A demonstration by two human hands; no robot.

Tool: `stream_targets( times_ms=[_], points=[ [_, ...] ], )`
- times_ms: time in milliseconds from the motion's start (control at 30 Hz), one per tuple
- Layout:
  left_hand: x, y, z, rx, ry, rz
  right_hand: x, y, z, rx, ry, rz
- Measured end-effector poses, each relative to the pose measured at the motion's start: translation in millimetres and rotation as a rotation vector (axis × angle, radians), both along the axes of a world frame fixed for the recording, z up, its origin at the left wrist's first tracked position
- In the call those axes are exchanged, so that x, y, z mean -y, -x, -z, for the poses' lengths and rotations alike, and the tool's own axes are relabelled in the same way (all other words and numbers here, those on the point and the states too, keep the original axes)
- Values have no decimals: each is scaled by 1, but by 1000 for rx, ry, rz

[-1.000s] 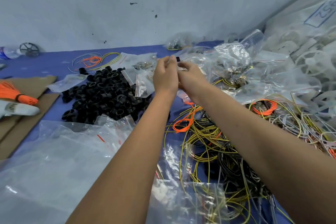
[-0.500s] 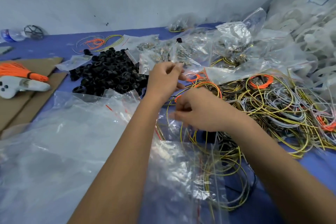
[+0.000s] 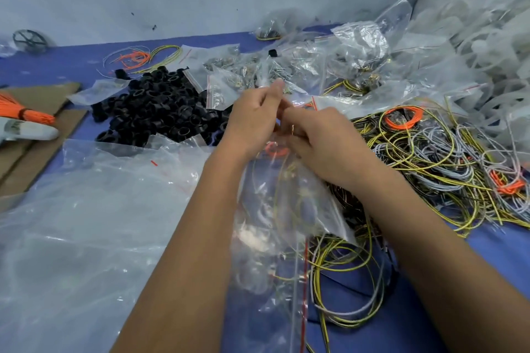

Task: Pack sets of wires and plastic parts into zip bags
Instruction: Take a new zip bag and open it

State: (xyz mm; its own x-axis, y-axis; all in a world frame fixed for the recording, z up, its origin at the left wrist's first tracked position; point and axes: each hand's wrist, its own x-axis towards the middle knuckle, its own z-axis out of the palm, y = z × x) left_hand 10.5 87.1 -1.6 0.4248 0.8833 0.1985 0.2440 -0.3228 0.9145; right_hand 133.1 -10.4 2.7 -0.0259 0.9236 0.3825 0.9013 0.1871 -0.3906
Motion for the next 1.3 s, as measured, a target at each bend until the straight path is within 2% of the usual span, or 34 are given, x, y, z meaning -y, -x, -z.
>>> stream_targets(
  times_ms=[67,133,200,267,333,433,533,600,667,733,800,900,1067,1133,1300],
  points=[
    [-1,6,1,-117,-76,45,-2,-5,1,-61,-107,69],
    [-3,11,4,-204,-178,21,-3,-11,1,-217,-184,118],
    [-7,14,9,-171,-241,-70,-2,-15,0,-434,-221,152],
    [-10,16,13,-98,-272,-198,2,-21,-2,-670,-113,184],
    [-14,18,15,-85,-323,-330,8,-29,-2,-851,90,216],
    [-19,18,18,-152,-362,-427,16,-34,1,-950,265,98],
    [-13,17,16,-268,-481,-601,17,-32,6,-1026,186,74],
    [-2,13,10,-177,-672,-710,14,-28,11,-1084,111,109],
    [11,3,1,26,-725,-614,10,-22,17,-1069,19,173],
    [27,-14,-2,125,-601,-405,8,-17,21,-1063,-37,200],
    [43,-28,4,85,-475,-299,7,-14,26,-1067,-72,225],
    [56,-34,22,102,-358,-263,5,-16,30,-881,-106,311],
    [49,-23,39,250,-20,-214,4,-15,34,-736,-121,336],
    [49,-21,40,319,91,-151,6,-14,33,-716,-92,282],
    [45,-12,33,463,220,-127,11,-16,26,-768,-1,22]
  ],
)
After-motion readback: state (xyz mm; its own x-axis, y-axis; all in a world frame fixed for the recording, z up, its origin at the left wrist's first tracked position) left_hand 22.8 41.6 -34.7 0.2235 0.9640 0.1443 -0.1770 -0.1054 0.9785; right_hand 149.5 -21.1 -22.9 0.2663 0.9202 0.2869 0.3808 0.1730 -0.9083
